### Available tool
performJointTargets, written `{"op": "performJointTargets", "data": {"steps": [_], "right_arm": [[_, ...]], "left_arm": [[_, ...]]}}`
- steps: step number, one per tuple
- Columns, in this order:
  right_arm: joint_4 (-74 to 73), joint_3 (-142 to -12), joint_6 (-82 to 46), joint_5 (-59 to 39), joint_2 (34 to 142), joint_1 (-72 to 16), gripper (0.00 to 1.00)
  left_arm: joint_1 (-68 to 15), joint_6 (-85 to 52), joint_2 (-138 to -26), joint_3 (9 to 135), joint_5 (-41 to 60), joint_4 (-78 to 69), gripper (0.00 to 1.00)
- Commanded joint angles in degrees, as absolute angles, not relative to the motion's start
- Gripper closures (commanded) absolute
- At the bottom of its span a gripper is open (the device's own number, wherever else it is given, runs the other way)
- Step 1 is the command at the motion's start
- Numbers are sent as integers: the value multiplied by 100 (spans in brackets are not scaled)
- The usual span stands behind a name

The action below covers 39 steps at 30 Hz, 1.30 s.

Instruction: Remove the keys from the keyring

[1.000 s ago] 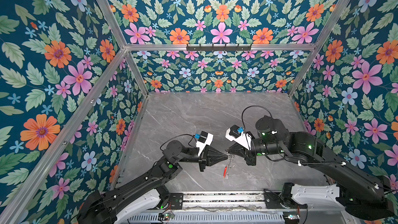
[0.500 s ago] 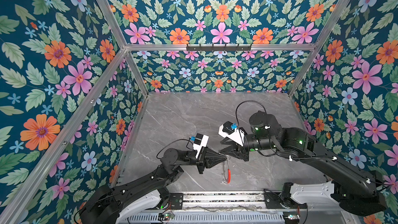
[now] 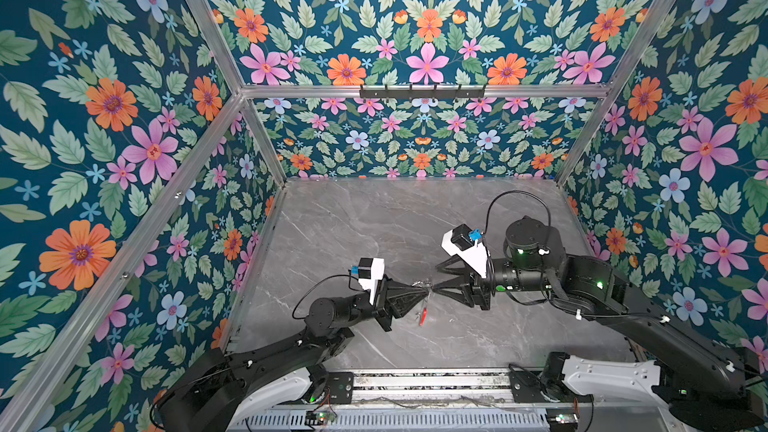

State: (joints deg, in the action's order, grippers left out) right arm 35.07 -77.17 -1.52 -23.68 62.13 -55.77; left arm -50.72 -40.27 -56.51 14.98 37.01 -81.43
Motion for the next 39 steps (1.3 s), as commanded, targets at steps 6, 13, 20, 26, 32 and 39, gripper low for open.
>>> {"op": "performJointTargets", "data": {"steps": [6,13,20,26,32,39], "right_arm": [[2680,-7314,-778,-3102,6196,-5519,61],[2541,-7342,-808,-3111,6255,-5506,67],[2614,-7392,-782,-3155,6343,-5506,90],[2615,-7387,-778,-3185,6376,-5509,89],[2505,-7304,-785,-3008,6259,-5507,100],[2581,-7330,-670,-2866,6187,-5507,100]], "left_arm": [[-5071,-3793,-5417,1521,3472,-8079,100],[-5071,-3727,-5351,1529,3450,-7866,100],[-5064,-3709,-5316,1512,3394,-7840,100],[-5069,-3691,-5282,1539,3398,-7770,100],[-5071,-3691,-5247,1547,3408,-7761,100],[-5072,-3656,-5111,1513,3202,-7432,66]]}}
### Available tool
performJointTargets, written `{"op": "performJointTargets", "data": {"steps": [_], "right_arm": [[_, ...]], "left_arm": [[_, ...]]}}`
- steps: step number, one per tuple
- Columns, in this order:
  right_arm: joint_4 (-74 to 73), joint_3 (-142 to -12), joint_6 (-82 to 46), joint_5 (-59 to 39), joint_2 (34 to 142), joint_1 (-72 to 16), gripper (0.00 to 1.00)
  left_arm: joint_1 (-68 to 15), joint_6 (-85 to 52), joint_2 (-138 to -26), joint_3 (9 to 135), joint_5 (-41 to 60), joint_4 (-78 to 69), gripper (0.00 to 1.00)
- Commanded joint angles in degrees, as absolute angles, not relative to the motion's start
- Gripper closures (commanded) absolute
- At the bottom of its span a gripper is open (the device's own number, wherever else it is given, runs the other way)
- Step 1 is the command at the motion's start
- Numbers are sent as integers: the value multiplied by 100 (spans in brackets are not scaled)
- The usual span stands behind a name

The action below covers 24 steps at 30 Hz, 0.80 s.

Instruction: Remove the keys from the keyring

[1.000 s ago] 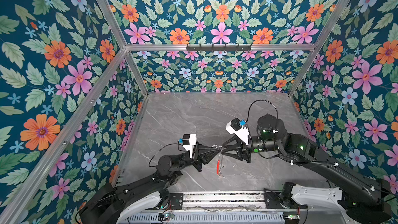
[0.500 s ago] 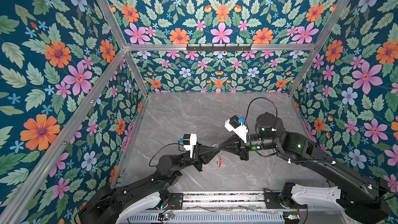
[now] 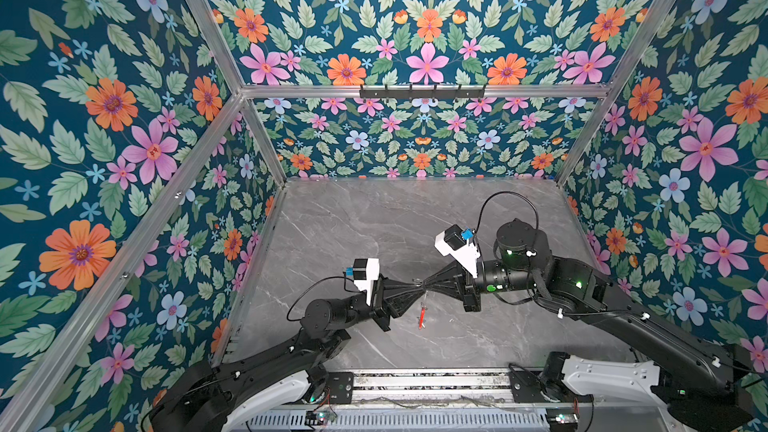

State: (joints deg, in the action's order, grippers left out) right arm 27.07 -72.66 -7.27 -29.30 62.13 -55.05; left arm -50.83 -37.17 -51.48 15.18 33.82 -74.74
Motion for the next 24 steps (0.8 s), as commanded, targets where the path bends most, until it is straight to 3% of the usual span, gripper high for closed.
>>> {"op": "performJointTargets", "data": {"steps": [1,8,14,24], "right_arm": [[2596,-7345,-653,-2857,6187,-5510,100],[2874,-7474,-497,-2760,6111,-5501,100],[3321,-7601,-279,-2879,6021,-5404,100],[3334,-7390,-169,-4276,5924,-4831,100]], "left_arm": [[-5070,-3656,-5113,1512,3191,-7435,62],[-5067,-3602,-4871,1392,3010,-7220,53],[-5063,-3127,-4184,1350,2733,-6110,49],[-5064,-2224,-3853,1858,2796,-5032,46]]}}
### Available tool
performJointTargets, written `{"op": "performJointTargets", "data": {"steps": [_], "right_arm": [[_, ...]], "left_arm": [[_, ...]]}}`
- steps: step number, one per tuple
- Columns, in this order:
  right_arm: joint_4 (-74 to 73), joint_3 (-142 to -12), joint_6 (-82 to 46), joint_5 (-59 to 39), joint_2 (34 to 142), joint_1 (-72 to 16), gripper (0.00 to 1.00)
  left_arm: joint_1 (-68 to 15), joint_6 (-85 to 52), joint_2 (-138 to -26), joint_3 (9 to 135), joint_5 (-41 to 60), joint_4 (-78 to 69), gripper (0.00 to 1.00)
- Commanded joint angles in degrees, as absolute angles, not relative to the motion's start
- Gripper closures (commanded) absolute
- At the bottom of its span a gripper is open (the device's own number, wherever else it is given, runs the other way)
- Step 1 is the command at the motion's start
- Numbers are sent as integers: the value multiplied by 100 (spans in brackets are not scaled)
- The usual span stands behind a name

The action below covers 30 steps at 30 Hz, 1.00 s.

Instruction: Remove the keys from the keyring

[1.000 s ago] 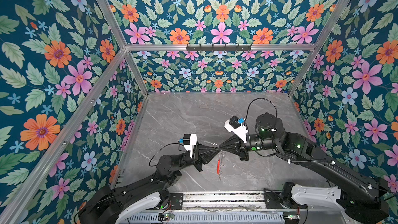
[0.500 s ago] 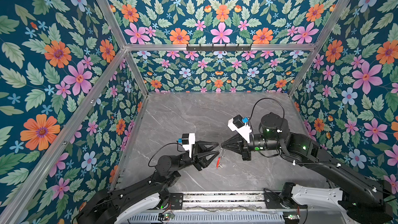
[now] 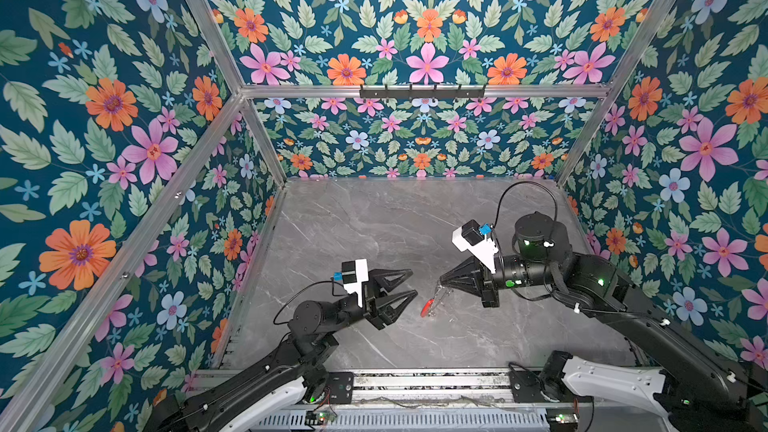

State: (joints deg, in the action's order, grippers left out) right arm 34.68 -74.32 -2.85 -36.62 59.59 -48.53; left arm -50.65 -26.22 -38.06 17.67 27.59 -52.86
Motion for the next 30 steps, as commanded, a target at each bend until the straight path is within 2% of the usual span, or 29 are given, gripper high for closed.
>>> {"op": "performJointTargets", "data": {"steps": [1,5,18,30], "right_arm": [[3293,-7380,-158,-4382,5919,-4833,100],[3105,-7272,-163,-4631,5850,-4824,100],[2498,-6963,-312,-4933,5665,-4787,100],[2108,-6822,-457,-4860,5669,-4749,100]], "left_arm": [[-5063,-2174,-3897,1891,2794,-5039,46],[-5072,-2020,-4171,2027,2830,-5059,46],[-5072,-2405,-4874,2316,4034,-5808,44],[-5276,-2430,-5010,2391,4176,-5913,44]]}}
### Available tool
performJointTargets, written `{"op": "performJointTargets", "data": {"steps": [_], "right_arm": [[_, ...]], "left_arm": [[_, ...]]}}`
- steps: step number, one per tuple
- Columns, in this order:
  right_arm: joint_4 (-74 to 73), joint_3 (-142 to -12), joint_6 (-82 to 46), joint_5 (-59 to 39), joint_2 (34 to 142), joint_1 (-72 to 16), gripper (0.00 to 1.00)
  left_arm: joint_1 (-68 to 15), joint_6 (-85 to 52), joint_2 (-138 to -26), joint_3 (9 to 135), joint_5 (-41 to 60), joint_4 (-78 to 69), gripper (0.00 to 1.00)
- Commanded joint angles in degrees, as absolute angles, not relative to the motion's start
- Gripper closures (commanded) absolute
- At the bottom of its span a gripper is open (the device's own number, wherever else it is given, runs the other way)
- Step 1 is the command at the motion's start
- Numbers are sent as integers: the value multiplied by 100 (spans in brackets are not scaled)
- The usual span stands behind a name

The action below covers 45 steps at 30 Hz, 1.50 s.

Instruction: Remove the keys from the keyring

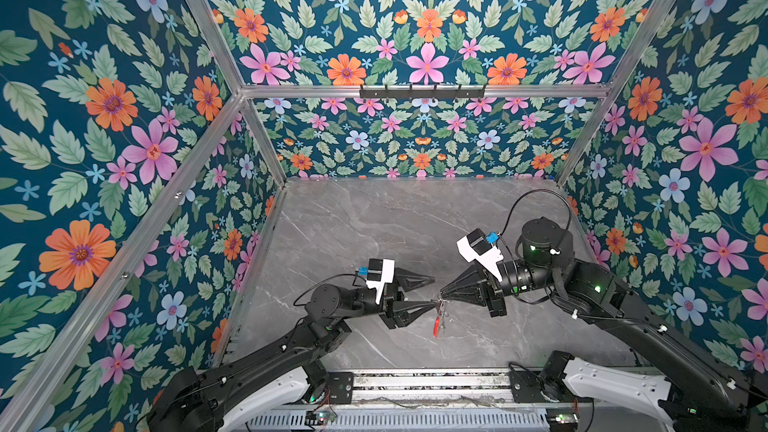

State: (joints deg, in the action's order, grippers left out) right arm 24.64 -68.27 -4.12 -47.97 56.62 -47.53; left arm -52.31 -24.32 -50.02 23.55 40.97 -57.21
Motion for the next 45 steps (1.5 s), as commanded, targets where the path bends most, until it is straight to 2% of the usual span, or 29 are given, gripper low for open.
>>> {"op": "performJointTargets", "data": {"steps": [1,7,14,18,23,25,38,45], "right_arm": [[2086,-6820,-470,-4861,5669,-4742,100],[1996,-6790,-527,-4833,5687,-4732,100],[1857,-6733,-605,-4816,5669,-4736,100],[1780,-6691,-637,-4774,5643,-4737,100],[1672,-6611,-691,-4716,5619,-4728,100],[1612,-6570,-721,-4629,5591,-4724,100],[-103,-5554,-1569,-3599,5251,-4712,100],[-94,-5131,-1498,-3006,4641,-4696,100]], "left_arm": [[-5297,-2387,-5001,2391,4147,-5879,44],[-5533,-1852,-4835,2507,3755,-5187,45],[-5838,-1341,-4810,2687,3261,-4550,59],[-6011,-1088,-4722,2729,2952,-4289,69],[-6209,-851,-4681,2801,2614,-4034,94],[-6285,-769,-4685,2843,2479,-3910,100],[-6748,-374,-4884,3242,1629,-3138,100],[-6784,-457,-4661,3098,1003,-2988,100]]}}
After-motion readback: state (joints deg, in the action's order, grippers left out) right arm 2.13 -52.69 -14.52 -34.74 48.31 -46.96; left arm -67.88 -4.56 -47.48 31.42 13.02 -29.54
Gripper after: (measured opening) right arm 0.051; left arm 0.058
